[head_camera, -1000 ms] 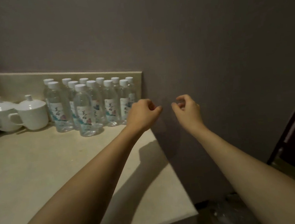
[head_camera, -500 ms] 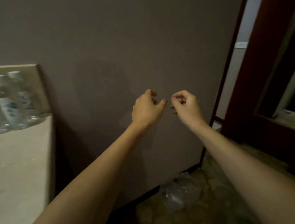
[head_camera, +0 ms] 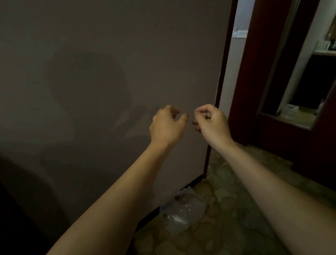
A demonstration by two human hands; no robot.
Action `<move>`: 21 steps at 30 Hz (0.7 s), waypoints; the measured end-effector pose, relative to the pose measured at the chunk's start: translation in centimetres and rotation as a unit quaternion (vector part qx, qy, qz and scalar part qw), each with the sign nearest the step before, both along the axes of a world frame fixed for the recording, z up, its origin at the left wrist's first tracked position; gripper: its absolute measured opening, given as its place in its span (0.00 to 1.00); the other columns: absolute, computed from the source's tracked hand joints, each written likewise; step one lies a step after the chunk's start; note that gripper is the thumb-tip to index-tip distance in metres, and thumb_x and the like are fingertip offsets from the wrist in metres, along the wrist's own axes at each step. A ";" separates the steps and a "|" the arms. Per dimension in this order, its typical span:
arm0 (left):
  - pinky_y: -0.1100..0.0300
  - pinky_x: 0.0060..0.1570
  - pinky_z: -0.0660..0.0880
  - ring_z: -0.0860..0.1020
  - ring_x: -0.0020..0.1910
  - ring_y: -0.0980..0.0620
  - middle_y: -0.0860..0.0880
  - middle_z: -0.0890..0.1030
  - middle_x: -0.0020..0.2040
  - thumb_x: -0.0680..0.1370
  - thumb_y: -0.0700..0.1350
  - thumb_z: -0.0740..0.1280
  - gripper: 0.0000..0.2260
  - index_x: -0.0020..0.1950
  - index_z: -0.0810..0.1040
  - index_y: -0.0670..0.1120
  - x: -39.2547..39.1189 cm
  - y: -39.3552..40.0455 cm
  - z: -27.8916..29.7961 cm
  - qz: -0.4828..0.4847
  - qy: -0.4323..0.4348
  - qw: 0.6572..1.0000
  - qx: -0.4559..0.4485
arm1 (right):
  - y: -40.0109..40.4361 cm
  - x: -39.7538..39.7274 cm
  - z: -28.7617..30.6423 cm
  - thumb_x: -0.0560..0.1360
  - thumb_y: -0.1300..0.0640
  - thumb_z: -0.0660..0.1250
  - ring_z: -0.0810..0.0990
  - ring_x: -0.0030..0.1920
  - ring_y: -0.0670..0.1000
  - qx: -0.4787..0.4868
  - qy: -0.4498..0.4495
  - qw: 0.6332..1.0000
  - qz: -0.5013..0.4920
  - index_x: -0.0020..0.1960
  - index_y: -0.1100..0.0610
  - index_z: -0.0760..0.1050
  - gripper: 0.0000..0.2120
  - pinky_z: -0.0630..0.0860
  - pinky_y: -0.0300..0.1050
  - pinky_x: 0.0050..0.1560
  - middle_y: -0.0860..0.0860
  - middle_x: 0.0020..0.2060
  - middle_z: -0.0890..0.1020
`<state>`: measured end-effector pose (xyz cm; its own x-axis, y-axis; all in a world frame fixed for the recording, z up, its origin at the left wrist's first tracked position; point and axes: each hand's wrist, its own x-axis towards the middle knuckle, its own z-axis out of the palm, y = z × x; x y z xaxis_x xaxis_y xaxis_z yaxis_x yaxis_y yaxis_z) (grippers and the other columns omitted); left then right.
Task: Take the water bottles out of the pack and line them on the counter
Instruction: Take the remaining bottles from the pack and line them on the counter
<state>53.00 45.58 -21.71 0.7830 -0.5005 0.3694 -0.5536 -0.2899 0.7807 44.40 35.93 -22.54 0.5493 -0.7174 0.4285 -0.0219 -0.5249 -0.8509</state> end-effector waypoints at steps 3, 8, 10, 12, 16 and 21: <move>0.50 0.56 0.77 0.80 0.54 0.48 0.48 0.82 0.54 0.75 0.55 0.67 0.16 0.57 0.80 0.47 1.7 -2.6 -1.5 -0.007 0.016 1.000 0.009 | -2.2 1.4 -1.3 0.80 0.57 0.63 0.79 0.36 0.44 0.013 0.009 1.000 0.003 0.52 0.56 0.77 0.05 0.74 0.32 0.34 0.48 0.38 0.81; 0.50 0.56 0.77 0.79 0.55 0.49 0.48 0.82 0.56 0.76 0.56 0.67 0.17 0.59 0.79 0.47 5.4 -7.7 -5.4 -0.027 0.059 0.998 0.026 | -6.8 5.1 -4.8 0.80 0.58 0.62 0.78 0.33 0.43 0.031 0.047 0.998 0.001 0.51 0.57 0.76 0.05 0.74 0.31 0.32 0.48 0.36 0.81; 0.51 0.55 0.77 0.79 0.55 0.49 0.48 0.81 0.56 0.77 0.56 0.66 0.17 0.60 0.79 0.46 7.1 -9.9 -7.1 -0.038 0.090 0.995 0.032 | -8.8 7.0 -6.5 0.80 0.58 0.62 0.78 0.33 0.44 0.047 0.072 0.996 0.002 0.50 0.56 0.76 0.04 0.74 0.35 0.34 0.49 0.35 0.81; 0.54 0.54 0.77 0.79 0.55 0.49 0.48 0.81 0.56 0.77 0.56 0.66 0.18 0.60 0.79 0.45 8.9 -12.0 -9.0 -0.042 0.120 0.991 0.040 | -11.0 9.1 -8.2 0.79 0.59 0.63 0.78 0.33 0.45 0.062 0.100 0.993 0.007 0.49 0.56 0.76 0.04 0.74 0.38 0.35 0.49 0.35 0.81; 0.60 0.50 0.74 0.79 0.54 0.49 0.47 0.82 0.54 0.78 0.53 0.66 0.15 0.59 0.79 0.43 11.9 -15.3 -13.3 -0.046 0.181 0.980 0.064 | -14.3 12.7 -12.6 0.79 0.60 0.63 0.78 0.32 0.46 0.102 0.129 0.986 0.011 0.48 0.57 0.75 0.03 0.73 0.38 0.35 0.50 0.34 0.80; 0.64 0.44 0.70 0.79 0.48 0.53 0.49 0.82 0.48 0.79 0.50 0.66 0.12 0.55 0.81 0.43 12.9 -16.7 -20.1 -0.032 0.278 0.955 0.099 | -16.5 14.6 -19.8 0.79 0.59 0.63 0.79 0.35 0.47 0.171 0.201 0.964 0.029 0.47 0.55 0.76 0.04 0.77 0.44 0.39 0.49 0.36 0.81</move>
<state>65.92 28.92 -41.81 0.7964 -0.5702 -0.2014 -0.0912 -0.4424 0.8922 58.99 19.41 -42.34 0.6650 -0.7421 -0.0838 -0.3652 -0.2253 -0.9032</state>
